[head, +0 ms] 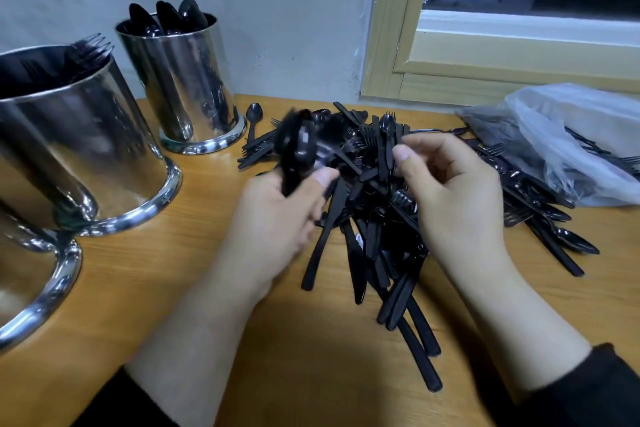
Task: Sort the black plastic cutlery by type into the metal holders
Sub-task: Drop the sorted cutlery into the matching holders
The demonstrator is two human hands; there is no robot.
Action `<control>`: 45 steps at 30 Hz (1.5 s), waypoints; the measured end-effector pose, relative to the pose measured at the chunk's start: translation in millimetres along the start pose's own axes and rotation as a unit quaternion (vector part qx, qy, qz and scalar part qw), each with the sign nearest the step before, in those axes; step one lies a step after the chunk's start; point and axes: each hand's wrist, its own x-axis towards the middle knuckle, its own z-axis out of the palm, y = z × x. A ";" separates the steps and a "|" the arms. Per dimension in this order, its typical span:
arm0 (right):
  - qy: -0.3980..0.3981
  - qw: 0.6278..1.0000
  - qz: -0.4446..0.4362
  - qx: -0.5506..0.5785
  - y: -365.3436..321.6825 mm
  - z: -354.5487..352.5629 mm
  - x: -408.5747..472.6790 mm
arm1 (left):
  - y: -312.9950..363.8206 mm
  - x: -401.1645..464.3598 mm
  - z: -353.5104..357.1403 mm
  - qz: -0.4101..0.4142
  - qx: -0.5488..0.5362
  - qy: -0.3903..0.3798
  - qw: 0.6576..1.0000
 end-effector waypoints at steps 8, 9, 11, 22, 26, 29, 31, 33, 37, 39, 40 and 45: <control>-0.193 0.934 -0.146 -0.264 5.9 11.9 -7.0 | -17.2 0.5 -59.4 0.027 0.107 0.117 0.987; -0.197 0.926 -0.163 -0.279 6.7 13.1 -7.8 | -18.1 2.0 -58.3 0.025 0.111 0.120 0.986; -0.208 0.909 -0.176 -0.314 9.2 14.7 -9.0 | -19.6 4.1 -54.5 0.020 0.119 0.113 0.986; -0.229 0.859 -0.144 -0.434 14.3 27.5 -15.1 | -21.4 4.8 -46.4 0.024 0.165 0.095 0.981; -0.226 0.873 -0.146 -0.406 18.0 26.7 -13.2 | -22.6 5.2 -44.6 0.022 0.203 0.086 0.975; -0.222 0.877 -0.162 -0.394 19.8 26.4 -12.1 | -23.8 6.4 -45.3 0.011 0.211 0.084 0.974; -0.229 0.876 -0.160 -0.394 19.6 24.4 -11.1 | -24.6 6.6 -44.9 0.006 0.206 0.085 0.975; -0.245 0.872 -0.148 -0.398 18.9 22.0 -10.8 | -25.2 6.6 -44.6 0.001 0.208 0.086 0.974; -0.242 0.881 -0.137 -0.382 19.1 22.5 -10.5 | -25.6 6.6 -45.1 -0.005 0.198 0.084 0.977; -0.233 0.887 -0.137 -0.374 19.8 24.7 -10.7 | -25.5 6.6 -44.8 -0.005 0.199 0.082 0.977; -0.230 0.888 -0.139 -0.372 20.0 26.0 -11.1 | -25.4 6.5 -44.8 -0.003 0.198 0.081 0.977; -0.231 0.885 -0.150 -0.375 20.4 24.8 -10.8 | -26.3 5.7 -44.8 0.006 0.165 0.082 0.983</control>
